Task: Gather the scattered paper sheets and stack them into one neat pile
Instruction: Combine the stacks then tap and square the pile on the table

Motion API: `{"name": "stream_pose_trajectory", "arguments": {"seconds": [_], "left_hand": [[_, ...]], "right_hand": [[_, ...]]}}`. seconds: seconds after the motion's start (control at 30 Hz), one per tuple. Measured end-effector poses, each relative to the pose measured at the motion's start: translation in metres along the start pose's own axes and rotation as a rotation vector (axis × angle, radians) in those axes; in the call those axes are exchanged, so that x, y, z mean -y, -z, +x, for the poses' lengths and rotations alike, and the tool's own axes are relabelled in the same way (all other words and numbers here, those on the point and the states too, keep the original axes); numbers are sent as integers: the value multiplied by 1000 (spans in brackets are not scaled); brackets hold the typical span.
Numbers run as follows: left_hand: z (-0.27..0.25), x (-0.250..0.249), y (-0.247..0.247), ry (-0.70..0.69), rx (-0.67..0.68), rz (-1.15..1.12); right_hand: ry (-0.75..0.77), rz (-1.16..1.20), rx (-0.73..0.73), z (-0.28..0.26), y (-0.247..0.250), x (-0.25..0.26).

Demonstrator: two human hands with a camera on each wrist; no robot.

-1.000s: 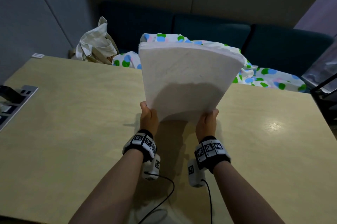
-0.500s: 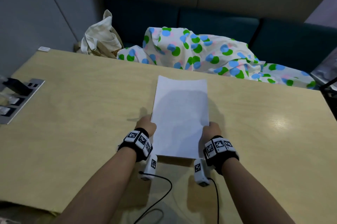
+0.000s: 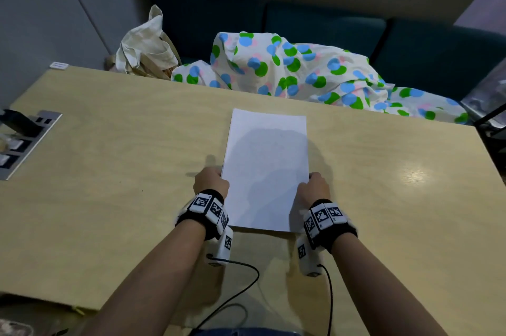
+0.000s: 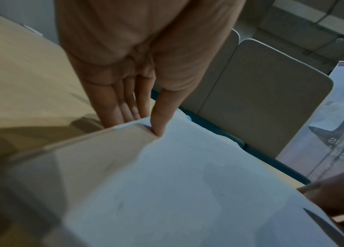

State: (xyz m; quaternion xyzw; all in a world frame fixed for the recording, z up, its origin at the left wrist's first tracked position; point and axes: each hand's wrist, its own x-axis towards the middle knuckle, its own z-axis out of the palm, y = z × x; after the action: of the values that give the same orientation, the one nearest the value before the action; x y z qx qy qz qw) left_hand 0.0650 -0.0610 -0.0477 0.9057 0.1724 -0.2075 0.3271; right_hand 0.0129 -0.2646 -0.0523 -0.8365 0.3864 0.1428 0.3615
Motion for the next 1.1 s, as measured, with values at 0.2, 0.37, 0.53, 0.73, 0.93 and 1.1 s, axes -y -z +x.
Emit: {"name": "stream_pose_trajectory", "arguments": {"seconds": [0.2, 0.37, 0.53, 0.73, 0.93, 1.1], "left_hand": [[-2, 10, 8, -23, -14, -239], [1, 21, 17, 119, 171, -662], [-6, 22, 19, 126, 244, -750], [-9, 17, 24, 83, 303, -710], [-20, 15, 23, 96, 314, -660], [-18, 19, 20, 78, 395, -624]], "right_hand": [[123, 397, 105, -15, 9, -17], [96, 659, 329, -26, 23, -32], [154, 673, 444, -26, 16, -32], [140, 672, 446, -28, 13, -30], [157, 682, 373, -45, 26, -22], [135, 742, 424, -47, 25, -21]]}}
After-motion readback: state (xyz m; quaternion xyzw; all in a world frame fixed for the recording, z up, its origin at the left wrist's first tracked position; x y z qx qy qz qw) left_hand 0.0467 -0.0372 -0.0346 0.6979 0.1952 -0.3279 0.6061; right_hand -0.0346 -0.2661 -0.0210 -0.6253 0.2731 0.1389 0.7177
